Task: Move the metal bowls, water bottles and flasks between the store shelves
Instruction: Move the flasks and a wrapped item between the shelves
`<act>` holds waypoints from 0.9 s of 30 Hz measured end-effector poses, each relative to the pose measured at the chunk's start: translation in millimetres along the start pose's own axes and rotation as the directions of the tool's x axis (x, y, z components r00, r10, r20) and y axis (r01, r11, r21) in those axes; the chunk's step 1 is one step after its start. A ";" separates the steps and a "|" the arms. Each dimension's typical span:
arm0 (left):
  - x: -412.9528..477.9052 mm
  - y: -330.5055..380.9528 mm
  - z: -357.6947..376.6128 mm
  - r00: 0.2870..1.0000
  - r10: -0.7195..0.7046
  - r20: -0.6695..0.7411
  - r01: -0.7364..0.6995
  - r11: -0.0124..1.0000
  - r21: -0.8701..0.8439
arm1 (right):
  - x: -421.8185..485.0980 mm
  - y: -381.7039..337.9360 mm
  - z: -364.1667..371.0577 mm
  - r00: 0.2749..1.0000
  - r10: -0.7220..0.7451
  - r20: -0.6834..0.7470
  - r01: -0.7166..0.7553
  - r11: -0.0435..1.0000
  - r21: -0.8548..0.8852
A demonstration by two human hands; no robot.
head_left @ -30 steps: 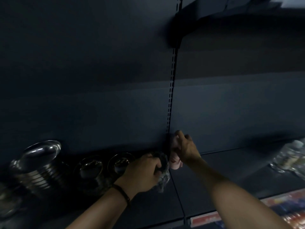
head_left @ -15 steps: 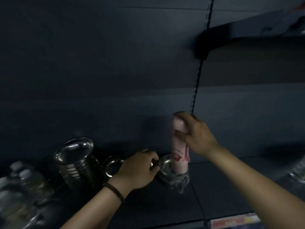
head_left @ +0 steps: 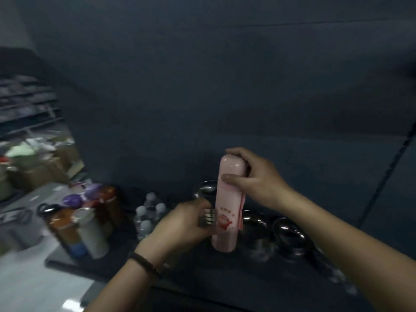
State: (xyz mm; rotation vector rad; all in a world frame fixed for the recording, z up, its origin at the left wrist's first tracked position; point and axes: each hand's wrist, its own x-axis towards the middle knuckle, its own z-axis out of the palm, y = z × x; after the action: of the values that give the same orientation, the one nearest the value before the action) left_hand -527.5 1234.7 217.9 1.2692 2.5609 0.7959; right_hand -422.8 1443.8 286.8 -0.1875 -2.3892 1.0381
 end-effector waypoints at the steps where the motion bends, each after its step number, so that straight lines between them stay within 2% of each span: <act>1: -8.7 -15.7 -11.8 1.000 -0.027 -0.010 0.027 1.000 0.003 | 8.2 -9.8 19.0 1.000 -0.014 0.015 0.013 1.000 0.017; 5: -40.3 -80.8 -50.1 0.992 -0.127 -0.025 0.128 0.991 0.034 | 40.7 -49.4 91.8 0.995 -0.075 0.065 0.069 0.994 0.089; 11: -77.1 -165.6 -89.2 0.958 -0.252 -0.134 0.241 0.966 -0.089 | 91.7 -97.8 189.4 0.988 -0.125 0.089 0.112 0.984 0.139; 18: -94.6 -249.9 -107.5 0.890 -0.417 -0.185 0.396 0.908 -0.141 | 141.8 -123.6 301.7 0.987 -0.138 0.085 0.142 0.989 -0.038; 27: -98.5 -307.5 -89.4 0.871 -0.480 -0.103 0.472 0.877 -0.096 | 173.5 -72.4 420.5 0.982 0.023 0.189 0.022 0.973 -0.231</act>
State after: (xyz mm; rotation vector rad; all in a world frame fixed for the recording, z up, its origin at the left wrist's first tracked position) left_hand -711.1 971.6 121.4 0.5309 2.7380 0.8586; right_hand -782.0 1179.9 170.5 -0.1784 -2.6839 0.8047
